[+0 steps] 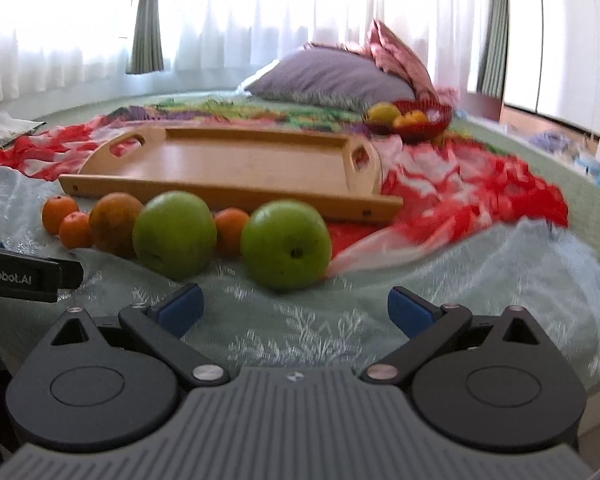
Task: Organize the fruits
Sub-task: 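Grasp the small tangerine with the left gripper while the right gripper grasps a green apple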
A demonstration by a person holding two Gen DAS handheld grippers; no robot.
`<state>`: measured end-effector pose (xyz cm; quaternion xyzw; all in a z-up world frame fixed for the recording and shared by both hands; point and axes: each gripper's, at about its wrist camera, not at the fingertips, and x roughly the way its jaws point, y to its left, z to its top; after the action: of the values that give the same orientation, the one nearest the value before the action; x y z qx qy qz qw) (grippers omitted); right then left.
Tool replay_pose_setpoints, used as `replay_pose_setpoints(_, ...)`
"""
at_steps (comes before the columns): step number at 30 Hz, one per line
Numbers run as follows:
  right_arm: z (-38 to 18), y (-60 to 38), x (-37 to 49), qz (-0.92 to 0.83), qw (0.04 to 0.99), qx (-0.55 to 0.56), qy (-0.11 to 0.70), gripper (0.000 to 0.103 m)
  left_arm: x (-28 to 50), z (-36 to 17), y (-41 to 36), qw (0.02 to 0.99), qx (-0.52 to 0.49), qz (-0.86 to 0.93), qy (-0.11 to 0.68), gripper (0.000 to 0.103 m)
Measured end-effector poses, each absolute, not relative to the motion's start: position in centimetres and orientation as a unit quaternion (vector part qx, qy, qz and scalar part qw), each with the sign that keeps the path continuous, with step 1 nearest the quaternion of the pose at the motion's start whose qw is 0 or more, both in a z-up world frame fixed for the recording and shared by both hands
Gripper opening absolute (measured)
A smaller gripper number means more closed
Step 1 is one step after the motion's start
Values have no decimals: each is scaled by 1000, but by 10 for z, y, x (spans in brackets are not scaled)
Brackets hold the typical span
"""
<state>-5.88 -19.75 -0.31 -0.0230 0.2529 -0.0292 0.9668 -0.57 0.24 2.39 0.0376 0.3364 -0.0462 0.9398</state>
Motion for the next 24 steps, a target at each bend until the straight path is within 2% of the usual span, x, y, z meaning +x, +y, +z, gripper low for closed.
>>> replay_pose_setpoints(1,-2,-198,-57,-26,968,-30,248,101,-8,26,-1,940,43,-51,334,74)
replay_pose_setpoints(3,1,-197,-54,-23,969,-41,242,97,-9,30,-5,941,48,-63,330,60)
replay_pose_setpoints(4,2,-197,-53,-22,970,-45,239,95,-10,31,-6,941,47,-70,327,57)
replay_pose_setpoints(10,8,-201,-50,-19,974,-46,220,78,-12,42,-8,947,47,-79,307,49)
replay_pose_setpoints(14,11,-206,-46,-3,975,-28,222,73,-7,42,-8,947,57,-85,303,39)
replay_pose_setpoints(24,4,-209,-38,25,972,-16,232,72,8,22,-16,941,83,-88,317,36)
